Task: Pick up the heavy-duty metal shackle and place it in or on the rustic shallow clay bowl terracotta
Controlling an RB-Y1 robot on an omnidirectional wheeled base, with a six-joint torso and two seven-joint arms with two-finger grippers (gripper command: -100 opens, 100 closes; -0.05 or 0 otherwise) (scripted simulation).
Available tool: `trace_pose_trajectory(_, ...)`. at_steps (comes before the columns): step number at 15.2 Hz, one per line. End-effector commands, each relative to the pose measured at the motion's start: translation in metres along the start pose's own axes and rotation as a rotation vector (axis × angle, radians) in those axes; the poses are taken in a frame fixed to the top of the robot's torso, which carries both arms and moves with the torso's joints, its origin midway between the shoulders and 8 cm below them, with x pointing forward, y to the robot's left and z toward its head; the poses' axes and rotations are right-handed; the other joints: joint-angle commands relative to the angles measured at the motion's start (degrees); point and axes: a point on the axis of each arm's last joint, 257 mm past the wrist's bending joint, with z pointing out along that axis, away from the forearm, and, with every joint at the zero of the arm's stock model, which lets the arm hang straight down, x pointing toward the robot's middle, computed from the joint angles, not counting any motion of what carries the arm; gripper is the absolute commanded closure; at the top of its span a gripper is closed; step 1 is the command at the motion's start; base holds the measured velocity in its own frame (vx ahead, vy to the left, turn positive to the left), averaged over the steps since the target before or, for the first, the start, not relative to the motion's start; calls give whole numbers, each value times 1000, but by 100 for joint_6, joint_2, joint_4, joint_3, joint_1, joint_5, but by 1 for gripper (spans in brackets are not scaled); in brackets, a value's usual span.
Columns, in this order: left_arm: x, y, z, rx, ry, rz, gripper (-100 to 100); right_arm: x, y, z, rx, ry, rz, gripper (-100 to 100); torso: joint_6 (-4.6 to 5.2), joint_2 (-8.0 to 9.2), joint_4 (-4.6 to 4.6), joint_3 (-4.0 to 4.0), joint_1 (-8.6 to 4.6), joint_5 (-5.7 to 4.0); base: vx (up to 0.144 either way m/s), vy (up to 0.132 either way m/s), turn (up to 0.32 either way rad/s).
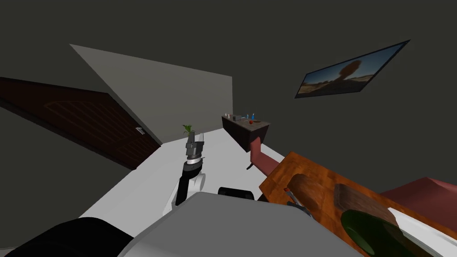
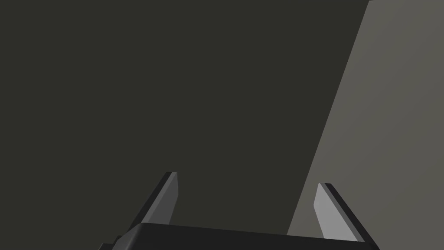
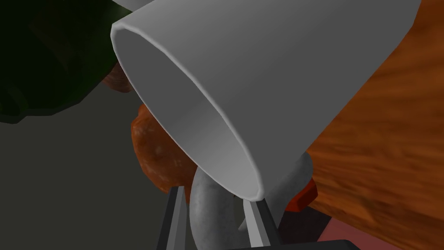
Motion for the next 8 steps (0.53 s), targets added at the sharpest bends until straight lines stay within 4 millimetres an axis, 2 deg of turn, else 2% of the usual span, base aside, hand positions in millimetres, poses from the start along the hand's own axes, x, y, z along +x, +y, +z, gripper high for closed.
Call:
trace_pose_trajectory(1,0,0,0,0,0,0,0,-1,-2,2,0,-9,-14,100,0,0,0,0,0,0,17,31,-57)
trace_pose_trajectory(3,0,0,0,0,0,0,0,0,3,2,-21,-8,-17,100,-4,-1,-1,-1,-1,0,13,25,-47)
trace_pose_trajectory(6,0,0,0,0,0,0,0,-5,-2,4,-9,-29,-38,100,2,-2,-8,-5,2,-2,17,30,-71)
trace_pose_trajectory(7,0,0,0,0,0,0,0,0,3,4,-29,-15,-32,100,-1,-1,-8,-5,0,-1,16,28,-113)
trace_pose_trajectory(8,0,0,0,0,0,0,0,-1,0,6,-22,-20,-38,100,4,-2,-11,-6,1,-2,24,38,-131)
